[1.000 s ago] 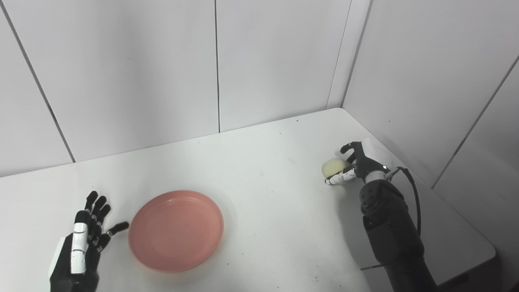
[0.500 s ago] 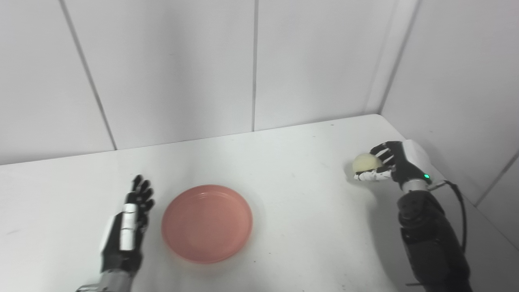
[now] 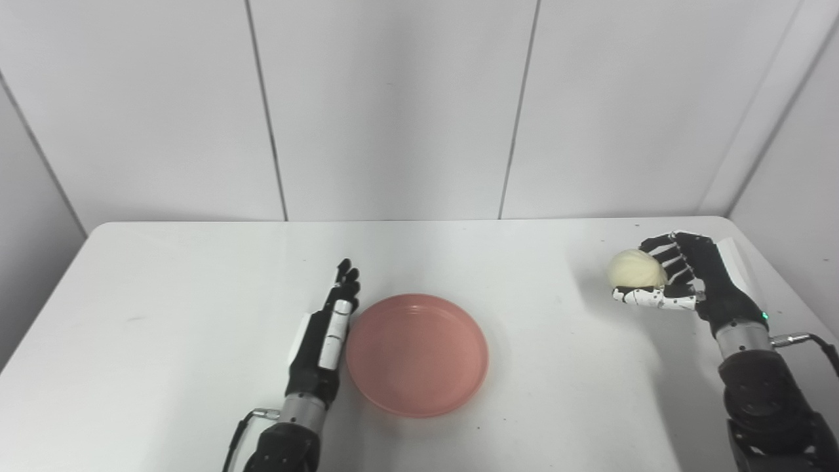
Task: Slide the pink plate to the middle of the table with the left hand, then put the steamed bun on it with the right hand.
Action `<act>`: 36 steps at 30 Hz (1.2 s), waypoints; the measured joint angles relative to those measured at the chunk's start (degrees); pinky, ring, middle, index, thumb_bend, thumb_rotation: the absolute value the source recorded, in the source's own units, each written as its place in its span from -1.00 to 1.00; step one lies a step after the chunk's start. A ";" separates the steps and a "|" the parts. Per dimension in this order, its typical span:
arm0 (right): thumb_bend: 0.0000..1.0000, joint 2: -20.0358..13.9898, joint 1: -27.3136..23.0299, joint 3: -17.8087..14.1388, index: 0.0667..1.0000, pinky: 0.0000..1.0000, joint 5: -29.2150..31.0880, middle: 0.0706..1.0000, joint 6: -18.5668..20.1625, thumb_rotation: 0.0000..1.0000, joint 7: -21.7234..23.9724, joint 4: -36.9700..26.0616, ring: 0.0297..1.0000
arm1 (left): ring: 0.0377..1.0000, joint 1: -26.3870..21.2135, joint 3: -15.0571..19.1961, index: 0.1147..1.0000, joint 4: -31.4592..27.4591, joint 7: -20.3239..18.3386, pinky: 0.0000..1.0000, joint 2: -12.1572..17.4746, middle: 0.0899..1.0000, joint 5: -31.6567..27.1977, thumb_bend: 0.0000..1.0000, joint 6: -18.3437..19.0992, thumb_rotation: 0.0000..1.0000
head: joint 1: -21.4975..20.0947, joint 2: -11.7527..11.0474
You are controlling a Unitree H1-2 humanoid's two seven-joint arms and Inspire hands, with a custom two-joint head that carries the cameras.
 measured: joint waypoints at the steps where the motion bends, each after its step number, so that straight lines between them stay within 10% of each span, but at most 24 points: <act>1: 0.04 0.08 0.10 0.66 -0.08 -0.39 0.60 -0.14 -0.22 -1.00 0.53 -0.67 -0.32 | 1.00 -0.26 -0.17 1.00 0.40 0.21 1.00 -0.18 1.00 0.30 0.41 -0.24 1.00 | 0.00 0.00; 21: 0.03 7.24 -1.56 14.45 -0.05 -0.46 -1.28 -0.16 4.40 -1.00 8.19 -13.31 -0.36 | 1.00 -0.79 -0.97 1.00 1.04 2.01 1.00 -1.35 1.00 1.40 0.44 -0.67 1.00 | -0.34 1.58; 36: 0.03 10.28 -2.27 21.56 -0.02 -0.47 -4.32 -0.19 3.55 -1.00 8.57 -4.84 -0.34 | 1.00 -0.26 -1.66 1.00 0.09 2.00 1.00 -1.49 1.00 1.18 0.44 2.11 1.00 | -2.10 2.37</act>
